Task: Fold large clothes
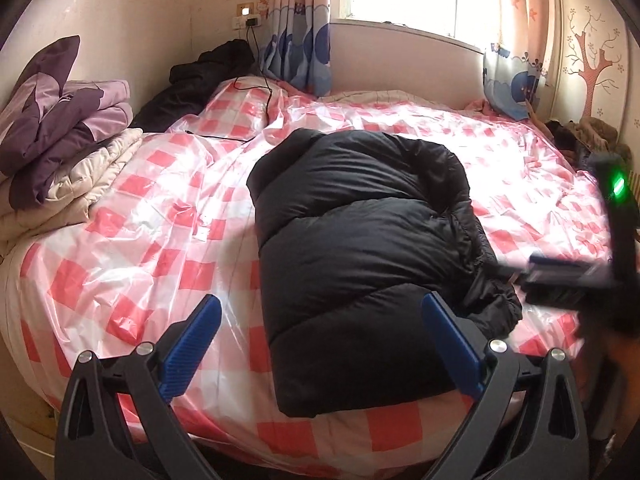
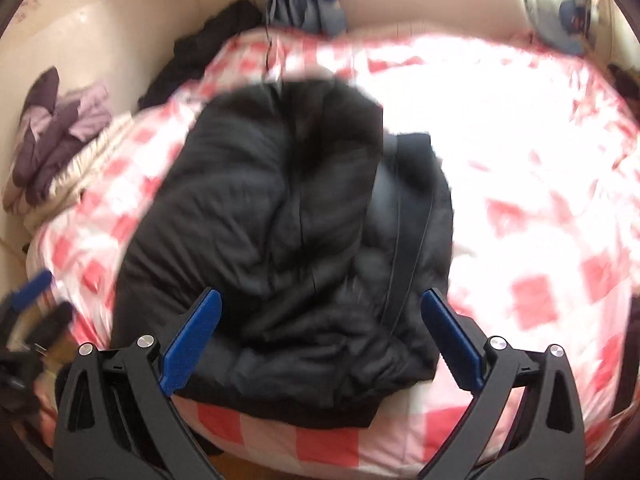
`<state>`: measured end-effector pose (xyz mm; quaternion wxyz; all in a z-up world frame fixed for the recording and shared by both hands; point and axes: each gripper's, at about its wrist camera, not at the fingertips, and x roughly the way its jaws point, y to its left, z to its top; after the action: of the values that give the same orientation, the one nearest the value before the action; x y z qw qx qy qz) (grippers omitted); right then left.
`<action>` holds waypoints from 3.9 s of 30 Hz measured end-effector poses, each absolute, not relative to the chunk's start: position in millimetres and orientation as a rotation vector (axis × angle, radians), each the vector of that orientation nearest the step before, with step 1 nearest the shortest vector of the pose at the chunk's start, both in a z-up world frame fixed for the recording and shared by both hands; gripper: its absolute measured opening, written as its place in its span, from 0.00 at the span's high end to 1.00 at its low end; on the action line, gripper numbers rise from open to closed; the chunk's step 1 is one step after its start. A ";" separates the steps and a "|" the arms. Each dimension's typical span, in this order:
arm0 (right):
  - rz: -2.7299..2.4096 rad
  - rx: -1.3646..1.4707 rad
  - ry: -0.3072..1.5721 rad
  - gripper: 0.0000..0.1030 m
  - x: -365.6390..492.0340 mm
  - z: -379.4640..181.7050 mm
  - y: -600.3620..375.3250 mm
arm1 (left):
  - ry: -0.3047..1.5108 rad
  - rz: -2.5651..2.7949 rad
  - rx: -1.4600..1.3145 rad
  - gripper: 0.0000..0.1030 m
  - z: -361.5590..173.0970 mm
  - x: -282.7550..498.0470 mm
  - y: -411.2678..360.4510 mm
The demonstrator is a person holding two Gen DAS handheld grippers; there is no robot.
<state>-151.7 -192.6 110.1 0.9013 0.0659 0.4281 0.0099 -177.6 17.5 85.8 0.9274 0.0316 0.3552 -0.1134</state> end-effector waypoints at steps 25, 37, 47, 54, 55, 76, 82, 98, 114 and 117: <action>0.066 0.000 1.007 0.06 -132.2 103.9 -151.3 | 0.914 -0.193 0.021 0.07 67.4 -146.0 10.6; -0.093 0.020 1.031 0.06 -193.3 112.2 -132.9 | 0.981 -0.191 0.022 0.07 75.0 -174.3 11.7; -0.116 0.048 1.049 0.06 -193.3 106.4 -135.1 | 1.006 -0.189 0.019 0.07 76.9 -180.9 11.4; -0.118 0.027 1.057 0.06 -194.6 102.4 -130.5 | 1.005 -0.182 0.015 0.07 78.9 -179.1 16.3; -0.114 0.029 1.059 0.06 -194.4 101.9 -130.2 | 1.005 -0.179 0.014 0.07 78.9 -178.5 16.7; -0.104 0.033 1.071 0.06 -193.1 98.7 -132.5 | 1.011 -0.175 0.037 0.07 75.2 -172.8 16.4; -0.106 0.031 1.072 0.06 -192.6 98.2 -132.4 | 1.010 -0.168 0.037 0.07 74.8 -172.1 15.6; -0.105 0.046 1.113 0.06 -193.2 91.1 -140.4 | 1.047 -0.144 0.078 0.07 66.7 -166.8 9.0; -0.093 0.066 1.122 0.06 -193.3 84.9 -144.8 | 1.084 -0.141 0.047 0.07 65.9 -164.8 7.8; -0.095 0.072 1.122 0.06 -194.1 84.1 -147.2 | 1.085 -0.140 0.050 0.07 65.8 -166.2 6.2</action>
<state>-194.1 -147.2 84.1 0.8450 0.0341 0.5318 -0.0450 -166.2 6.2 65.8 0.8538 0.0236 0.5158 -0.0666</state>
